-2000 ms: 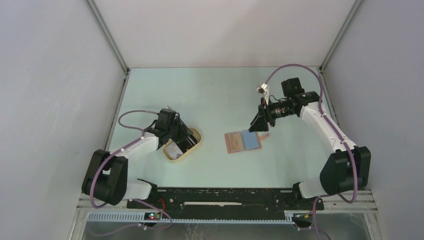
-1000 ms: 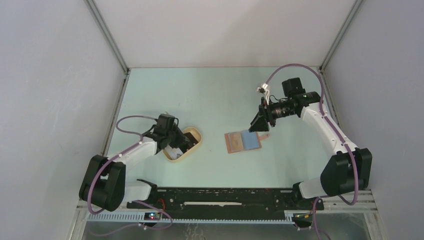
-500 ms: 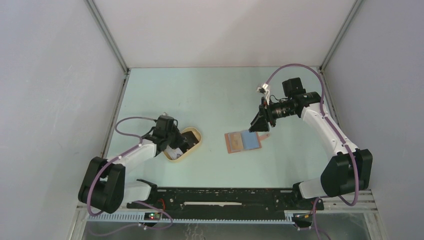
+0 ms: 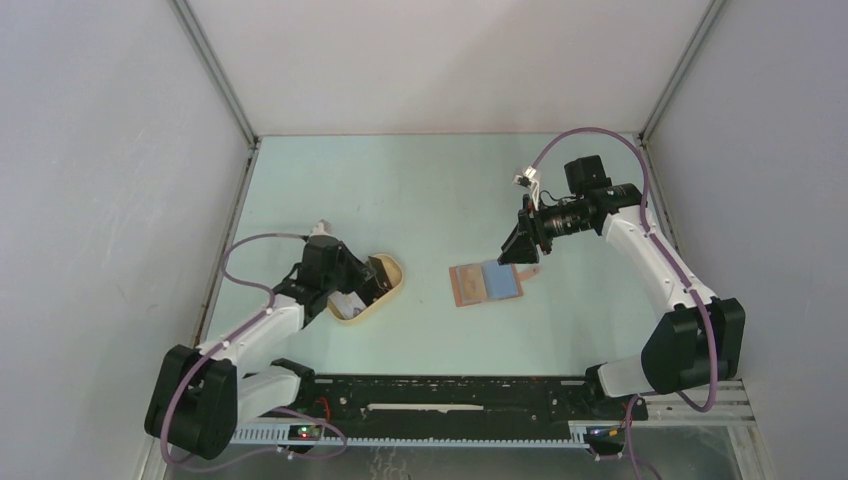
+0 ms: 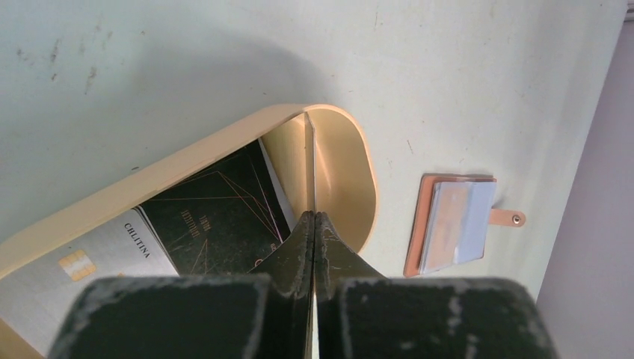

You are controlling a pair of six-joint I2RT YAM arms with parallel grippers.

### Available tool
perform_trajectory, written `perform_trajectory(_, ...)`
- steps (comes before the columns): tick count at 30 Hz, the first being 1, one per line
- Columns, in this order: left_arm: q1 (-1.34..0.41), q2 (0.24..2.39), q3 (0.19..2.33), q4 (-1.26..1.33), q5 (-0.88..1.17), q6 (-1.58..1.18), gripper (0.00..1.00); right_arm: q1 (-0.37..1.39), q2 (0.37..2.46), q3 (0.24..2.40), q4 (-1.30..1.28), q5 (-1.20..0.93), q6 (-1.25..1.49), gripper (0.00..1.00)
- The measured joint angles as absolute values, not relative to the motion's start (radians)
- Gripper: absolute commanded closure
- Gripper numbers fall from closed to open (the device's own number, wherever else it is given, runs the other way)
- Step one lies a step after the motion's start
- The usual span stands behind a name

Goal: Put the credit cards into the card holder
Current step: Pick up the credit card from the storage box, then insert the credit card into the card holder.

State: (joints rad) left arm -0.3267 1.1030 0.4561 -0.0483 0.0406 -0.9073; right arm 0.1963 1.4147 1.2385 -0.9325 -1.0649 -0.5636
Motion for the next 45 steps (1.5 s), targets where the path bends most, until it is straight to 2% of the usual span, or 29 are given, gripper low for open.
perform_trajectory(11, -0.327, 1.010, 0.435, -0.045, 0.047, -0.854, 1.00, 0.206, 1.417, 1.238, -0.937, -1.081, -0.564, 0.40)
perform_trajectory(17, -0.327, 0.958, 0.434, -0.051, 0.047, -0.809, 1.00, 0.280, 1.449, 1.230, -0.891, -1.111, -0.547, 0.38)
perform_trajectory(26, -0.327, 0.877, 0.434, -0.053, 0.060, -0.739, 1.00, 0.418, 1.579, 1.240, -0.611, -1.172, -0.388, 0.36)
perform_trajectory(33, -0.326, 0.784, 0.431, 0.002, 0.122, -0.734, 1.00, 0.463, 1.660, 1.248, -0.382, -1.154, -0.178, 0.35)
perform_trajectory(45, -0.347, 0.808, 0.382, 0.284, 0.301, -0.838, 1.00, 0.440, 1.662, 1.217, -0.171, -1.202, 0.135, 0.21)
